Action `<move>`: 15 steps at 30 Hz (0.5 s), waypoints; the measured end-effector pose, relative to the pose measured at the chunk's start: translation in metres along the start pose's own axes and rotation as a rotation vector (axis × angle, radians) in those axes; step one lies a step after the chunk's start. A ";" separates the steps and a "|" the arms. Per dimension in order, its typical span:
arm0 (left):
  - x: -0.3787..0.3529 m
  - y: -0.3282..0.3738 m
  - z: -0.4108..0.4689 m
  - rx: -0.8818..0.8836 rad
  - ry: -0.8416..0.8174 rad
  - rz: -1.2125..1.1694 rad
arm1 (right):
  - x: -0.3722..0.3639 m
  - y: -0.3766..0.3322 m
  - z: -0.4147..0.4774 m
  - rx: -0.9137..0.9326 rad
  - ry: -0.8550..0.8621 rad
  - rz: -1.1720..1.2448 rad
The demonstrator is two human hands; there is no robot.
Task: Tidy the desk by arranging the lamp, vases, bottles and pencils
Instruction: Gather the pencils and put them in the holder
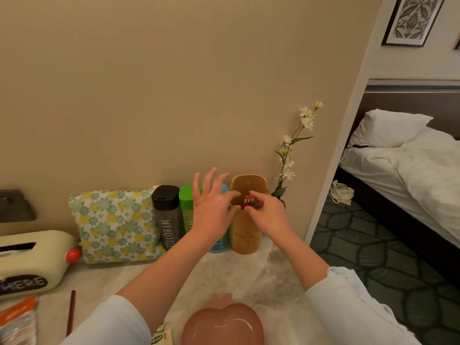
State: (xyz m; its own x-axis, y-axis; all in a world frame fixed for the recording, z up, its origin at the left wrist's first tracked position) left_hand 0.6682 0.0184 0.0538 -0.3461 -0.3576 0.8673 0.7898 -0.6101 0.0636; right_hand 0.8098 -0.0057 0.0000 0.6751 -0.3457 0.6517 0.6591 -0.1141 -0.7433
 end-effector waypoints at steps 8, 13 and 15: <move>0.029 -0.036 -0.051 0.094 0.102 -0.249 | 0.009 -0.053 -0.052 0.153 0.222 0.160; 0.041 -0.081 -0.102 0.184 0.116 -0.377 | -0.045 -0.100 -0.074 0.278 0.088 0.247; 0.040 -0.106 -0.125 0.277 0.096 -0.427 | -0.071 -0.114 -0.082 0.306 0.055 0.256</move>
State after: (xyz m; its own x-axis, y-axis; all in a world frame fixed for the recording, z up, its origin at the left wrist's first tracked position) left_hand 0.5073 -0.0194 0.0202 -0.7018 -0.1890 0.6868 0.6676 -0.5107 0.5417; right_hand 0.6592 -0.0444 0.0263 0.8170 -0.3775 0.4359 0.5457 0.2618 -0.7961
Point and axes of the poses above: each hand's wrist, its own z-axis towards the middle knuckle, its own x-axis out of the back of the hand, y = z × x, the point moved 10 cm from there along z, towards the middle knuckle, and after that the axes turned 6 degrees about -y, right-handed, at the moved point
